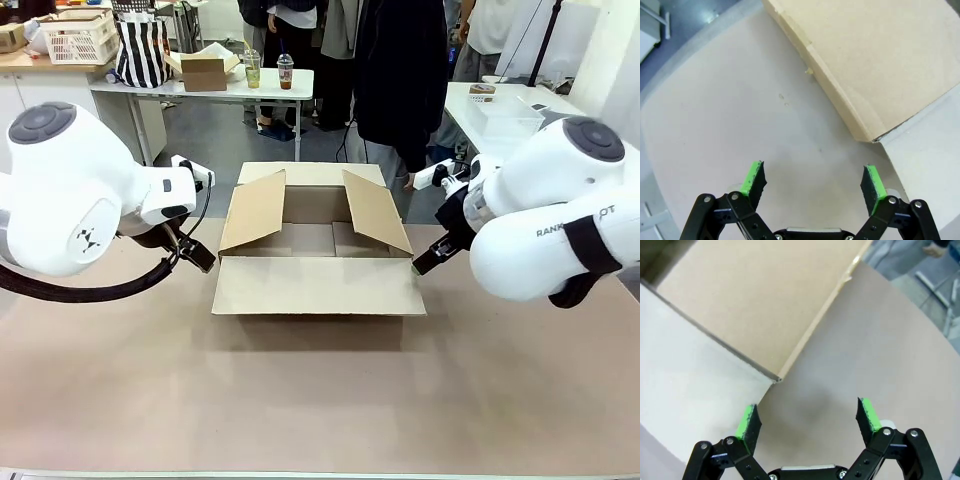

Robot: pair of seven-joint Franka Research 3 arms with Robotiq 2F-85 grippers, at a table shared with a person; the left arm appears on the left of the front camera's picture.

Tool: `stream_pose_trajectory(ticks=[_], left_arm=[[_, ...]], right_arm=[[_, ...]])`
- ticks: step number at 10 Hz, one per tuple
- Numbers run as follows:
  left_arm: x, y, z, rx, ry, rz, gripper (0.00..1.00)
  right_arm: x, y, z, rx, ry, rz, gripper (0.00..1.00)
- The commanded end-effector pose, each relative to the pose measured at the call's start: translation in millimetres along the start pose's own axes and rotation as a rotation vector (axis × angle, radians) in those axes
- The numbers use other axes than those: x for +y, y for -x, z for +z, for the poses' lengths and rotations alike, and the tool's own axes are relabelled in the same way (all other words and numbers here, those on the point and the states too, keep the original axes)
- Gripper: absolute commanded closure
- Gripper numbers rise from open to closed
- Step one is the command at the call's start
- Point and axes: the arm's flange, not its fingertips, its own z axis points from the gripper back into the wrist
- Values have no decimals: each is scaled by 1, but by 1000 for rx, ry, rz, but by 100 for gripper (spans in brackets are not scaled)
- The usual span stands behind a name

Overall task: Pack the gift set into the box.
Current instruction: Place both hands on the side flaps of the Package Box and spread them outward.

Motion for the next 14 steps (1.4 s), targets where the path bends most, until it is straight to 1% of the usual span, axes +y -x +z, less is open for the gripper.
stream_pose_trajectory(ticks=[1, 2, 3, 4, 5, 6, 7, 8, 9, 10, 11, 12, 13, 14], left_arm=[[3, 2, 58, 48, 80, 32, 0], [0, 3, 98, 55, 194, 84, 0], [-6, 7, 134, 19, 269, 71, 0], [-15, 10, 164, -57, 218, 118, 0], [-27, 17, 181, -120, 262, 42, 0], [-34, 20, 183, -128, 157, 52, 0], [-24, -5, 172, -67, 256, 61, 0], [-24, -5, 172, -67, 256, 61, 0], [-27, -2, 203, -119, 226, 50, 0], [-12, 10, 208, -304, 505, 96, 0], [6, 29, 223, -521, 828, 33, 0], [31, 53, 231, -641, 949, 171, 0], [52, 73, 231, -762, 1056, 319, 0], [65, 88, 229, -845, 1085, 447, 0]], right_arm=[[-17, -2, 66, 41, -20, -162, 0], [-26, 0, 114, 44, -114, -222, 0], [-29, 2, 157, 42, -137, -279, 0], [-24, 5, 195, 7, -139, -299, 0], [-14, 12, 216, -54, -115, -268, 0], [-3, 19, 222, -149, -7, -241, 0], [-22, 10, 197, -9, -141, -254, 0], [-22, 10, 197, -9, -141, -254, 0], [-12, 13, 238, -86, -96, -245, 0], [-27, 18, 244, -135, -261, -433, 0], [-46, 24, 262, -152, -442, -663, 0], [-71, 40, 279, -181, -650, -852, 0], [-99, 59, 283, -263, -790, -1050, 0], [-119, 79, 281, -306, -903, -1173, 0]])
